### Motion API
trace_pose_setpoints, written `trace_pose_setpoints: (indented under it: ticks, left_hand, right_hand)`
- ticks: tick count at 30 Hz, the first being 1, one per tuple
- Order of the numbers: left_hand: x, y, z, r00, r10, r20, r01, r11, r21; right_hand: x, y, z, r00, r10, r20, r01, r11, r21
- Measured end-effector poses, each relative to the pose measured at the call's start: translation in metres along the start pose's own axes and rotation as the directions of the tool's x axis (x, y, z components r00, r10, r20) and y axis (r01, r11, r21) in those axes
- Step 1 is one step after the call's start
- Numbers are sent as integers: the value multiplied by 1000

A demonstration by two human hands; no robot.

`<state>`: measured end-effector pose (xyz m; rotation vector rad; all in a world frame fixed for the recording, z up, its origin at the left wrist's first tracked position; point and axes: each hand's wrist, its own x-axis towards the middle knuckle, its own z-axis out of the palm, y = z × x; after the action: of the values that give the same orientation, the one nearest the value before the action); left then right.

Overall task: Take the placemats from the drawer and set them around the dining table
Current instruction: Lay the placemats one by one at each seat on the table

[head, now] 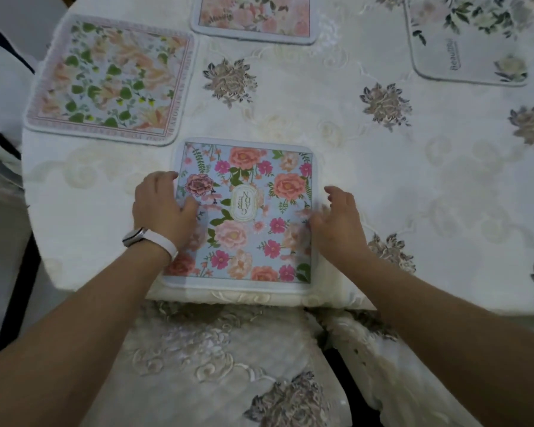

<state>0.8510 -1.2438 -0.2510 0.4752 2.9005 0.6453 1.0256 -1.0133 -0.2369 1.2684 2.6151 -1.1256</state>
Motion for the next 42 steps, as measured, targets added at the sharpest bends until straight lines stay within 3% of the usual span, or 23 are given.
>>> trace_pose_setpoints:
  ticks: [2,5,7,9,11,18,25,30,33,36,38,42]
  left_hand:
    - [14,11,11,983,169,72,-170,985,8]
    - [37,30,34,903,374,211,-390,920,42]
    - [53,42,47,847,452,279,-493,865,97]
    - [67,49,57,833,456,313,-517,843,148]
    - [77,50,64,825,462,324,-535,823,190]
    - [80,49,67,828,442,345,-536,805,254]
    - [62,27,57,938,238,253,-312,898,311]
    - [21,4,44,974,103,201,-161,940,300]
    - [-11,4,39,965,120,235,-185,942,280]
    - [-48,15,41,877,313,363,-411,882,232]
    - [-64,23,46,816,386,430,-503,842,197]
    - [-64,19,51,836,374,402,-486,845,223]
  right_hand:
    - [13,-11,8,984,-178,-10,175,976,-128]
    - [39,-33,27,917,-393,67,395,874,-283]
    - [58,-46,44,860,-486,155,507,783,-360]
    - [75,-57,58,832,-489,261,554,723,-414]
    - [87,-61,70,830,-454,325,558,701,-445]
    - [92,-55,77,850,-456,265,525,689,-499]
    - [91,-31,57,955,-282,96,292,824,-485]
    - [63,-1,41,991,-130,7,121,897,-424]
    - [18,9,40,962,-247,118,273,854,-442]
    - [-25,0,59,874,-395,285,485,755,-442]
    - [-38,-13,79,863,-389,322,501,739,-450]
    - [-37,-24,92,878,-377,296,478,728,-491]
